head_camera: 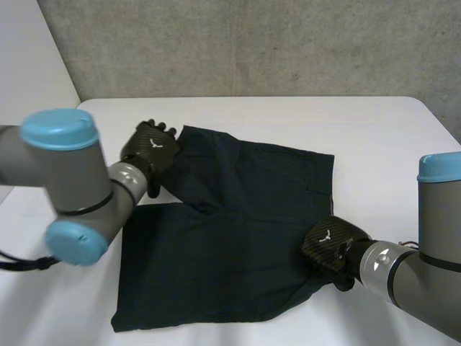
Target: Fold the shorts.
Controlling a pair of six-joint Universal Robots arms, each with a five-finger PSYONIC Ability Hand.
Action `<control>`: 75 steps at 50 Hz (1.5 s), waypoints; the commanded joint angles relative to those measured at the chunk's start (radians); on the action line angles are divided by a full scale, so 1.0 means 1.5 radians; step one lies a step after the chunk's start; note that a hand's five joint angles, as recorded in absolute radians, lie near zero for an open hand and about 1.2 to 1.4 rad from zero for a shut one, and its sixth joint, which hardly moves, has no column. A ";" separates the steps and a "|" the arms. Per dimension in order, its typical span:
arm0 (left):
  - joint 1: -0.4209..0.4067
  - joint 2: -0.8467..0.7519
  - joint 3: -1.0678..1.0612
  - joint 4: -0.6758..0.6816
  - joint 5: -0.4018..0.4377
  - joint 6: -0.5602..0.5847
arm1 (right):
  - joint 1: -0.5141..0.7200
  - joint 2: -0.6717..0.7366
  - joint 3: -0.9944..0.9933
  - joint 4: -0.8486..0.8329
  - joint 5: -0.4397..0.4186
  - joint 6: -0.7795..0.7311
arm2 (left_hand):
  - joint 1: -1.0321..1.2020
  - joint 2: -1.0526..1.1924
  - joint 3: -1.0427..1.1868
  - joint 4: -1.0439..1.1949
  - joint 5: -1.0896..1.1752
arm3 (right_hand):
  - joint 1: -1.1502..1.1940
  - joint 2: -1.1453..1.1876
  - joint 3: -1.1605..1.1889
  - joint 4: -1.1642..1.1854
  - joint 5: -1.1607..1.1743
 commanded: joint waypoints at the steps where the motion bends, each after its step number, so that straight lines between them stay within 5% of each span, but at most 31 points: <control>1: 0.015 -0.230 0.218 -0.060 0.024 -0.006 | 0.003 0.003 0.008 -0.031 -0.001 0.028 | 0.077 0.069 0.066 0.071 0.060 | 0.281 0.148 0.136 0.136 0.158; 7: 0.033 -0.312 0.313 -0.083 0.040 -0.010 | 0.003 0.006 0.019 -0.051 -0.001 0.030 | 0.262 0.254 0.252 0.256 0.245 | 0.281 0.148 0.136 0.136 0.158; 12: 0.038 -0.327 0.347 -0.084 0.011 -0.013 | -0.003 0.006 0.028 -0.066 0.000 0.036 | 0.798 0.790 0.788 0.792 0.781 | 0.281 0.148 0.136 0.136 0.158; 17: 0.038 -0.320 0.353 -0.088 -0.153 -0.038 | -0.001 0.006 0.028 -0.068 0.000 0.042 | 0.799 0.791 0.788 0.793 0.782 | 0.281 0.148 0.136 0.136 0.158; 25: 0.029 -0.282 0.303 -0.152 -0.173 -0.075 | -0.001 0.004 0.021 -0.070 -0.001 0.047 | 0.789 0.781 0.779 0.783 0.772 | 0.281 0.148 0.136 0.136 0.158; 28: 0.027 -0.272 0.300 -0.171 -0.154 -0.104 | 0.001 0.005 0.020 -0.070 -0.001 0.057 | 0.372 0.364 0.361 0.366 0.355 | 0.281 0.148 0.136 0.136 0.158; 29: 0.024 -0.266 0.302 -0.180 -0.135 -0.128 | 0.003 0.006 0.018 -0.070 -0.001 0.069 | 0.109 0.101 0.098 0.103 0.092 | 0.281 0.148 0.136 0.136 0.158; 31: 0.022 -0.253 0.300 -0.186 -0.117 -0.153 | 0.003 0.008 0.017 -0.070 -0.001 0.081 | 0.022 0.014 0.012 0.016 0.005 | 0.281 0.148 0.136 0.136 0.158; 40: 0.053 -0.055 0.173 -0.237 -0.064 -0.298 | -0.001 0.008 0.008 -0.095 -0.018 0.153 | 0.126 0.118 0.115 0.120 0.109 | 0.281 0.148 0.136 0.136 0.158; 45: 0.047 0.098 0.006 -0.284 0.046 -0.358 | -0.029 0.009 -0.009 -0.133 -0.012 0.233 | 0.149 0.141 0.139 0.143 0.132 | 0.281 0.148 0.136 0.136 0.158; 49: 0.030 0.209 -0.125 -0.337 0.081 -0.356 | -0.055 0.014 -0.013 -0.153 -0.010 0.259 | 0.147 0.139 0.137 0.141 0.130 | 0.281 0.148 0.136 0.136 0.158; 63: -0.012 0.277 -0.345 -0.258 0.062 -0.337 | -0.056 0.026 -0.006 -0.205 0.048 0.259 | 0.177 0.169 0.166 0.171 0.159 | 0.281 0.148 0.136 0.136 0.158; 68: -0.013 0.225 -0.345 -0.172 0.002 -0.298 | -0.055 0.025 -0.002 -0.205 0.055 0.260 | 0.261 0.253 0.250 0.255 0.243 | 0.281 0.148 0.136 0.136 0.158; 71: -0.016 0.192 -0.338 -0.130 -0.035 -0.284 | -0.054 0.024 -0.002 -0.206 0.055 0.263 | 0.464 0.456 0.453 0.457 0.446 | 0.281 0.148 0.136 0.136 0.158; 73: -0.017 0.165 -0.325 -0.096 -0.070 -0.268 | -0.054 0.023 -0.006 -0.205 0.054 0.264 | 0.767 0.759 0.756 0.761 0.750 | 0.281 0.148 0.136 0.136 0.158; 75: -0.017 0.152 -0.306 -0.081 -0.083 -0.255 | -0.055 0.023 -0.009 -0.205 0.053 0.261 | 0.799 0.791 0.788 0.793 0.782 | 0.281 0.148 0.136 0.136 0.158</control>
